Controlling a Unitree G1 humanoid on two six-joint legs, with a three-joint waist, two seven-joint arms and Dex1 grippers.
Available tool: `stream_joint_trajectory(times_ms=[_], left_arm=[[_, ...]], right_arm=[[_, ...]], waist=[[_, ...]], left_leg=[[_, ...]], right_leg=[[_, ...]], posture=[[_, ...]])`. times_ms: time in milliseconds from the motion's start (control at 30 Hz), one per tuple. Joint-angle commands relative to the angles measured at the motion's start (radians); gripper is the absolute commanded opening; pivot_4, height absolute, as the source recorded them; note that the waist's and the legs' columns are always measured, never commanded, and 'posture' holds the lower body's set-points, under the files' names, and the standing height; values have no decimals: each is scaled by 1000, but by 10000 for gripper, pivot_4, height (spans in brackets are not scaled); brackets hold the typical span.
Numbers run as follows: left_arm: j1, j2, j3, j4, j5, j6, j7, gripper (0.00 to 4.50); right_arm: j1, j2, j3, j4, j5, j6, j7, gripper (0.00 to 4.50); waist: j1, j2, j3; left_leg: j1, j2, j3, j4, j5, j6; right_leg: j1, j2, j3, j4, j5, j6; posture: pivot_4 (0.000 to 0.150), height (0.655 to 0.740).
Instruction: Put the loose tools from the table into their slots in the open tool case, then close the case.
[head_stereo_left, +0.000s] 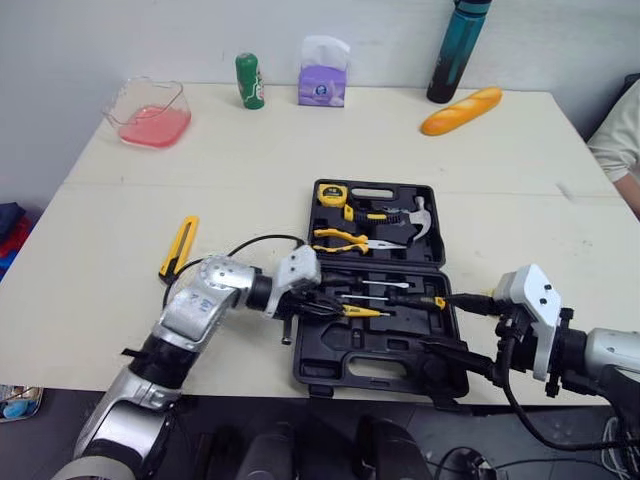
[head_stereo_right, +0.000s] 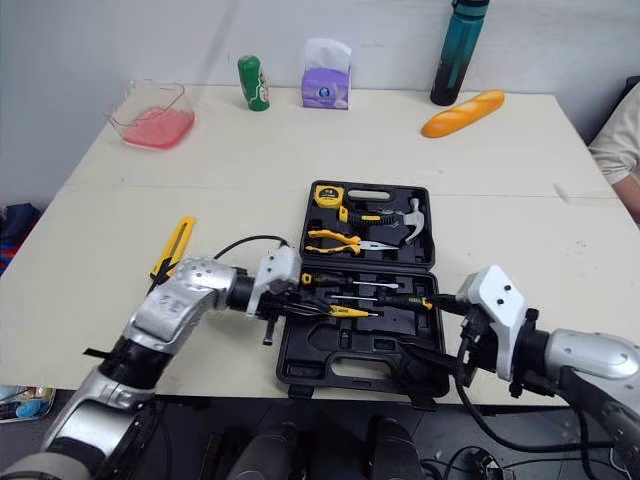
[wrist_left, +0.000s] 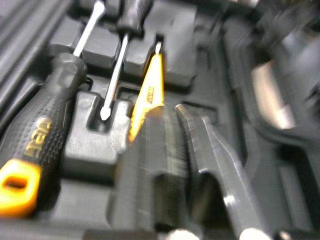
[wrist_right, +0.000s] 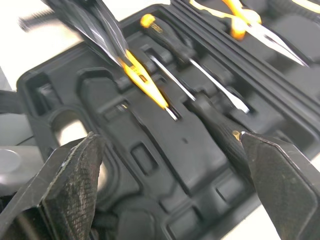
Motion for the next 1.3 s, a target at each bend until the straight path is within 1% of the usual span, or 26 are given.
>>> stream_joint_trajectory(times_ms=[33,67,100,167,200,233,300,400,500,633,767,833,867,1000,1100,1167,1200,1233,1300], left_arm=[[82,62,163,-99,-111,61,21,23093],[132,88,223,-116,-141,87,31,27339],[179,108,287,-127,-167,119,56,32895],[291,155,433,-134,-187,149,111,42808],[353,181,503,-119,-165,124,137,44564],[394,199,546,-110,-150,103,154,44564],[465,220,680,-61,-134,95,230,44564],[558,245,816,-19,-119,67,281,44564],[642,270,896,22,-99,43,299,44564],[718,282,933,53,-68,24,338,44564],[716,276,926,16,-102,63,361,44564],[687,272,906,-27,-132,106,381,44564],[667,272,886,-46,-140,128,395,44564],[529,265,779,-84,-121,241,525,44564],[432,241,715,-106,-129,330,600,44564],[370,224,671,-111,-120,382,648,44564],[339,222,647,-91,-95,409,686,44564],[310,223,626,-69,-70,428,721,44564],[251,208,612,-49,-74,467,752,44564]], right_arm=[[76,-5,-125,59,-82,-74,60,45000],[91,-3,-175,99,-91,-82,73,45000],[106,-2,-224,143,-104,-93,86,45000],[170,-16,-322,252,-174,-152,151,45000],[211,-33,-365,321,-225,-197,194,45000],[237,-44,-391,369,-259,-230,225,45000],[275,-76,-445,493,-319,-286,275,45000],[272,-108,-476,659,-360,-346,324,45000],[240,-124,-465,769,-389,-394,342,45000],[187,-122,-431,842,-410,-426,340,45000],[134,-112,-408,820,-391,-406,335,45000],[111,-106,-405,778,-368,-374,333,45000],[98,-98,-404,736,-344,-345,328,45000],[56,-55,-368,472,-200,-199,295,45000],[6,-43,-314,291,-83,-103,251,45000],[-59,-47,-252,189,15,-53,218,45000],[-101,-53,-211,145,56,-36,203,45000],[-144,-58,-171,112,91,-22,187,45000],[-224,-60,-102,75,142,0,159,45000]], waist=[[0,0,0],[0,0,0],[-1,0,0],[-3,0,0],[-4,0,0],[-4,0,0],[-4,0,0],[-5,0,0],[-13,0,0],[-22,1,0],[-24,2,0],[-22,2,1],[-21,2,1],[-18,3,1],[-21,4,1],[-24,4,1],[-25,3,1],[-25,3,1],[-23,2,1]], left_leg=[[1,0,0,0,0,0],[1,0,0,0,0,0],[2,0,0,0,0,0],[2,0,1,-1,0,0],[2,0,0,-1,0,0],[2,0,0,-2,0,0],[2,0,1,-2,-1,0],[3,0,1,-2,-2,2],[4,1,2,-2,-4,0],[4,1,2,-3,-5,-1],[4,1,2,-3,-5,-2],[4,1,2,-3,-6,-3],[4,1,2,-3,-6,-3],[3,1,1,-3,-7,-6],[3,1,1,-3,-6,-4],[3,1,2,-3,-6,-3],[3,1,2,-3,-5,-3],[4,1,3,-3,-5,-3],[3,1,2,-3,-5,-4]], right_leg=[[1,0,0,0,0,0],[1,0,0,0,0,0],[1,0,0,0,0,0],[1,0,1,0,0,0],[1,0,1,-1,0,0],[1,0,1,-2,0,0],[1,0,1,-2,0,0],[1,-1,3,-4,0,-1],[0,-6,5,-4,-1,-2],[-2,-9,3,-3,-2,-4],[-2,-11,2,-2,-2,-4],[-2,-11,2,-2,-2,-4],[-2,-12,2,-2,-2,-4],[-2,-12,1,-1,-2,-4],[-3,-11,1,3,-2,-4],[-2,-10,2,3,-2,-3],[-2,-9,2,3,-2,-3],[-2,-8,2,3,-2,-3],[-3,-2,2,3,-2,-3]], posture=[[1500,7314],[1500,7314],[1500,7314],[1500,7314],[1500,7314],[1500,7314],[1500,7314],[1500,7314],[1500,7314],[1500,7314],[1500,7314],[1500,7314],[1500,7314],[1500,7314],[1500,7314],[1500,7314],[1500,7314],[1500,7314],[1500,7314]])
